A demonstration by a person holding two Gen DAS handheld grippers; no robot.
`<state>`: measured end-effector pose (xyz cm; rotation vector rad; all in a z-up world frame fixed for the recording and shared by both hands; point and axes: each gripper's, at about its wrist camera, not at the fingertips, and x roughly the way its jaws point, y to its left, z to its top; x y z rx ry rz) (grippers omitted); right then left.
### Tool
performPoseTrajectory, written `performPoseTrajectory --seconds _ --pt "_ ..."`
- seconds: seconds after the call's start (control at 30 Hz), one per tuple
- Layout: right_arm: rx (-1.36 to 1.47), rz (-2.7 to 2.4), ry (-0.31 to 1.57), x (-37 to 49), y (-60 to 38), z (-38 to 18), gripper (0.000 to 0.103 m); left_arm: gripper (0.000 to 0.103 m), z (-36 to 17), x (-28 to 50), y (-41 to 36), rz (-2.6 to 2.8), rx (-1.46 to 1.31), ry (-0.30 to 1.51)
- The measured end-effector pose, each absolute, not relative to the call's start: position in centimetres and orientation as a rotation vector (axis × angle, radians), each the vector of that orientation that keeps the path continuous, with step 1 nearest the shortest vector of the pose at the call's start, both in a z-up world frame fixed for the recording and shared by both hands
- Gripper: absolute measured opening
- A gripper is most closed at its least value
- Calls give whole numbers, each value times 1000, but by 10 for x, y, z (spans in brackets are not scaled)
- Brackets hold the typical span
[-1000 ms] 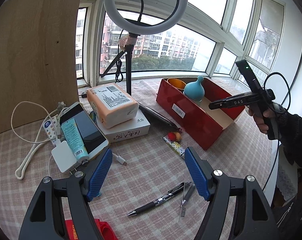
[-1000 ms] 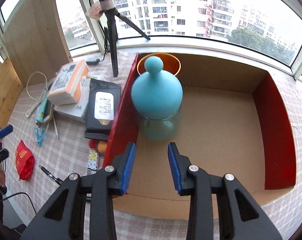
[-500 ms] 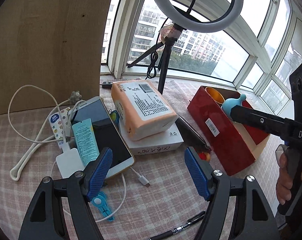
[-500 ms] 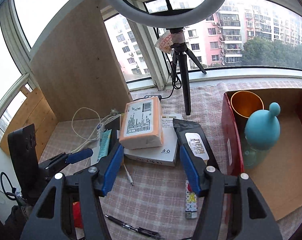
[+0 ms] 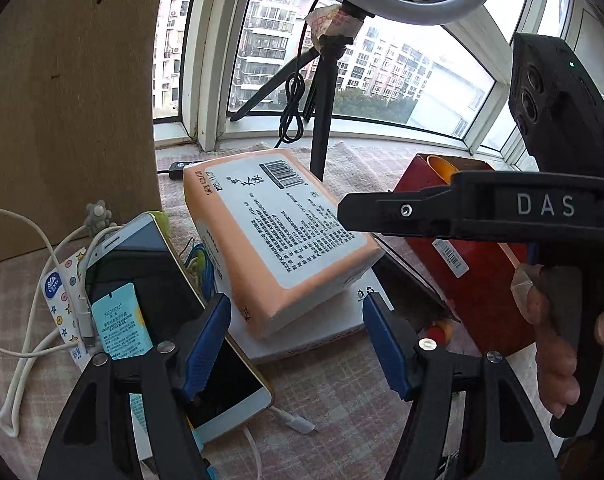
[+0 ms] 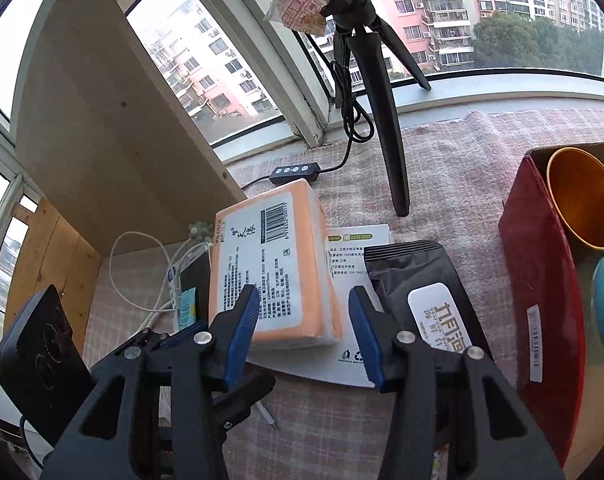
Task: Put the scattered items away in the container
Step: 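Move the right gripper to the orange-edged tissue pack and grasp it, then lift the tissue pack and set it down beside the phone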
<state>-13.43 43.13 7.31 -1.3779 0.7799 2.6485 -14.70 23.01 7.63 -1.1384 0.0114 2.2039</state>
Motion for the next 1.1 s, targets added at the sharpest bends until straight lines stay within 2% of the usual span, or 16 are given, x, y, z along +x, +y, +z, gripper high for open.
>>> performPoseTrajectory --seconds 0.2,0.37,0.8,1.1 --pt "-1423 2654 825 -142 425 57 45 65 75 -148 235 2188 -1115 44" --pt "-1431 2676 880 -130 425 63 34 65 81 -145 225 2168 -1113 -4" --pt "-1469 2705 941 -39 384 83 34 66 107 -60 198 2116 -1089 -22" --pt "-1659 2693 990 15 367 63 34 65 100 -11 185 2039 -1161 82"
